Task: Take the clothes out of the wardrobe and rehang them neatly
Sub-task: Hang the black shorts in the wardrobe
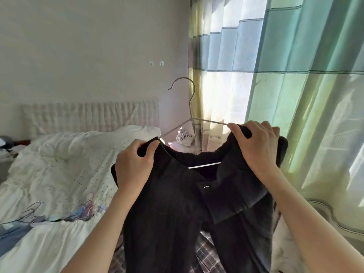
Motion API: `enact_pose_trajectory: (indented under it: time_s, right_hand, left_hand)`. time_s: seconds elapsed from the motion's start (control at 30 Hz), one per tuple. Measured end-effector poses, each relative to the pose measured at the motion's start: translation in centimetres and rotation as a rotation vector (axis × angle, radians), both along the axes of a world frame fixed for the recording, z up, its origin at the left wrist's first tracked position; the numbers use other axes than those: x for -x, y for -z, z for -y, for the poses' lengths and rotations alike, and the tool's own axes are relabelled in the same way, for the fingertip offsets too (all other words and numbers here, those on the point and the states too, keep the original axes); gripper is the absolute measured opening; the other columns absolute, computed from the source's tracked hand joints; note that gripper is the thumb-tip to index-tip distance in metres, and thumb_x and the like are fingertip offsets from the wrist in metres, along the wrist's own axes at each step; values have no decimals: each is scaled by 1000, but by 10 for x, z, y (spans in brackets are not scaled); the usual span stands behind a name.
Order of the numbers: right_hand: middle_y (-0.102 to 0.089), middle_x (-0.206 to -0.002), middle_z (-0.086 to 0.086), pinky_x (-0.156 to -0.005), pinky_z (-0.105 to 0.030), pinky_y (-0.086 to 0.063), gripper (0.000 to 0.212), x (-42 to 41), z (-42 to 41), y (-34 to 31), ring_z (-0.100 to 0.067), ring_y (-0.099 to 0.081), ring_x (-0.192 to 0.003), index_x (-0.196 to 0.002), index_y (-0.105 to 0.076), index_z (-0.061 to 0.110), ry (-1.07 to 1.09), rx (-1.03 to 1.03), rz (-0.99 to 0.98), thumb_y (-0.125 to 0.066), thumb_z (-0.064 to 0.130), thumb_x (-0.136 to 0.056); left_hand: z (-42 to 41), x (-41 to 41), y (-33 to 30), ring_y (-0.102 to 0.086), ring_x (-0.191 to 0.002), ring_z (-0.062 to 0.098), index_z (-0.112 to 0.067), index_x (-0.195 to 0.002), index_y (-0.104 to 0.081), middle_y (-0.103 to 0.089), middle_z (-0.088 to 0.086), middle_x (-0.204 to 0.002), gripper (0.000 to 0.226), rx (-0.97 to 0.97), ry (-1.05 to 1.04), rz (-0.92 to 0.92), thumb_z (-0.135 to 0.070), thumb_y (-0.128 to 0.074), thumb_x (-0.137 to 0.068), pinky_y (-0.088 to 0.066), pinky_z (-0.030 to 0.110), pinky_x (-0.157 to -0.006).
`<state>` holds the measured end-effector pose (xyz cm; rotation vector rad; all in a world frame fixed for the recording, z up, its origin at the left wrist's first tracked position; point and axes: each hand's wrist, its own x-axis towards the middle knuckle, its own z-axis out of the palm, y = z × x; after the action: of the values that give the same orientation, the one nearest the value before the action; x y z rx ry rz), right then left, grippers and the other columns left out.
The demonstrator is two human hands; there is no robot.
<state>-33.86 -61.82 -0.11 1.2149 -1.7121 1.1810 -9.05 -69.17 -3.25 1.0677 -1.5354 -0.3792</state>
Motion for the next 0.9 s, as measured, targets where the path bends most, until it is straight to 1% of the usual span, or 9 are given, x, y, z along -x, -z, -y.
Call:
enact_pose_trajectory:
  time_s: [0.13,0.2,0.27,0.37,0.5,0.63,0.73,0.83,0.9]
  right_hand:
    - [-59,-62,2,-76,-28,-22,57,17,46,-3,-18,-46,-70,-64,-58,11,-17,3,12,-44,63,-83]
    - [-59,-61,0,-75,-28,-20,54,23,72,11,-21,-49,-70,-64,-59,10,-27,-25,16,-50,59,-84]
    - [-62,-63,-1,-77,-32,-23,50,28,99,33,-24,-53,-73,-67,-61,9,-36,-72,28,-55,55,-84]
    - [-65,-72,-2,-84,-35,-29,49,37,146,74,-23,-55,-82,-75,-65,10,-63,-250,108,-53,57,-84]
    - [-67,-79,-1,-86,-34,-27,50,52,214,130,-22,-53,-89,-79,-65,12,-93,-470,204,-49,59,-86]
    - [-67,-83,-2,-89,-36,-27,51,71,281,186,-23,-55,-95,-85,-67,13,-128,-735,352,-46,60,-86]
    - [-63,-75,0,-91,-39,-32,48,85,326,230,-24,-58,-87,-77,-61,16,-146,-907,481,-45,60,-87]
    - [-55,-66,4,-85,-39,-35,49,91,361,275,-24,-54,-81,-64,-51,17,-125,-1049,554,-45,59,-88]
    - [-54,-67,4,-84,-39,-34,48,94,379,304,-23,-52,-81,-64,-50,18,-105,-1119,582,-44,58,-89]
  left_hand:
    - [39,15,-4,-53,-77,11,-15,-85,-62,-58,-11,-74,28,27,-48,35,-43,-57,-87,-37,27,-70]
    - [65,21,8,-55,-73,13,-17,-80,-59,-58,-12,-70,27,4,-44,58,-43,-56,-87,-37,28,-66]
    - [95,24,29,-56,-72,15,-16,-79,-58,-59,-9,-70,28,-40,-30,102,-43,-56,-88,-38,29,-63]
    - [143,29,67,-56,-72,14,-16,-84,-60,-60,-8,-73,30,-107,-7,209,-45,-53,-89,-37,26,-57]
    - [220,40,125,-57,-64,15,-15,-85,-58,-59,-4,-67,37,-230,15,356,-50,-47,-89,-40,28,-52]
    - [295,51,182,-59,-70,19,-21,-97,-55,-63,0,-79,41,-421,53,612,-57,-38,-91,-45,30,-59]
    - [340,62,221,-58,-76,22,-20,-98,-50,-61,1,-82,40,-526,109,789,-55,-29,-94,-47,34,-66]
    - [375,74,266,-57,-91,27,-18,-102,-49,-62,6,-100,43,-602,138,881,-53,-25,-96,-48,38,-73]
    - [393,78,297,-57,-97,28,-18,-105,-50,-62,6,-106,43,-634,144,913,-52,-25,-96,-48,38,-75]
